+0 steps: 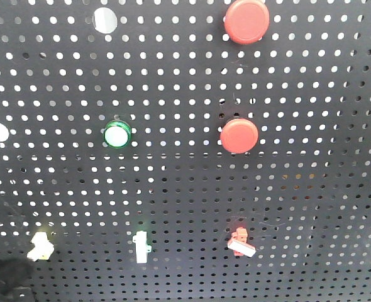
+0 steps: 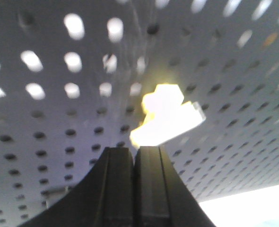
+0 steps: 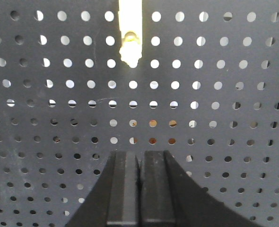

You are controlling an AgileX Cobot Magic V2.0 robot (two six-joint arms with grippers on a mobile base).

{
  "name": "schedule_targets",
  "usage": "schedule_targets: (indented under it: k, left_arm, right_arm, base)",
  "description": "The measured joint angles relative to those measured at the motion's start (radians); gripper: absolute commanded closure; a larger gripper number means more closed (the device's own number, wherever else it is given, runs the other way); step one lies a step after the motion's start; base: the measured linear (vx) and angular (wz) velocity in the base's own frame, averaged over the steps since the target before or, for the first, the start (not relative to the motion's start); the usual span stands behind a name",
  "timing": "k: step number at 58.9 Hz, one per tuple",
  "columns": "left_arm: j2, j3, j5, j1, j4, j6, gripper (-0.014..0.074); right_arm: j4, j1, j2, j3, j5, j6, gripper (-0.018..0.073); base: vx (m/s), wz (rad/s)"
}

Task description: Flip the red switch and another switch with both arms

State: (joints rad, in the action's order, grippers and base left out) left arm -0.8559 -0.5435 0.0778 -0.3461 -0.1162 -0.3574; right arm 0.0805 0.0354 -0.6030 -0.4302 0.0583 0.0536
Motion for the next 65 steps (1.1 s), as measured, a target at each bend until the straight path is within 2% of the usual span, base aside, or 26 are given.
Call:
schedule_targets:
  k: [7,12,30,41,53,65]
  left_arm:
    - [0.072,0.000,0.000,0.000,0.000,0.000,0.0594]
    - [0.118,0.000,0.000,0.000,0.000,0.000,0.0594]
    - [0.197,0.000,0.000,0.000,0.000,0.000,0.0594]
    - [0.197,0.000,0.000,0.000,0.000,0.000,0.0594]
    - [0.197,0.000,0.000,0.000,0.000,0.000,0.0594]
    - [0.197,0.000,0.000,0.000,0.000,0.000,0.0594]
  right_arm:
    - [0.000,0.018,0.000,0.000,0.005,0.000,0.0566]
    - [0.012,0.070,0.000,0.000,0.022,0.000,0.0566]
    - [0.049,0.376,-0.084,-0.025,0.069,0.000,0.0566]
    - [0.052,0.501,-0.256,-0.130,0.150,0.000,0.0566]
    - [0.053,0.540,-0.427,-0.206,0.241,0.007,0.0566]
    - [0.055,0.542,-0.501,-0.217,0.262,0.077,0.0566]
  base:
    - [0.00,0.00]
    - [0.00,0.00]
    - [0.00,0.00]
    - [0.00,0.00]
    - [0.00,0.00]
    - [0.00,0.00]
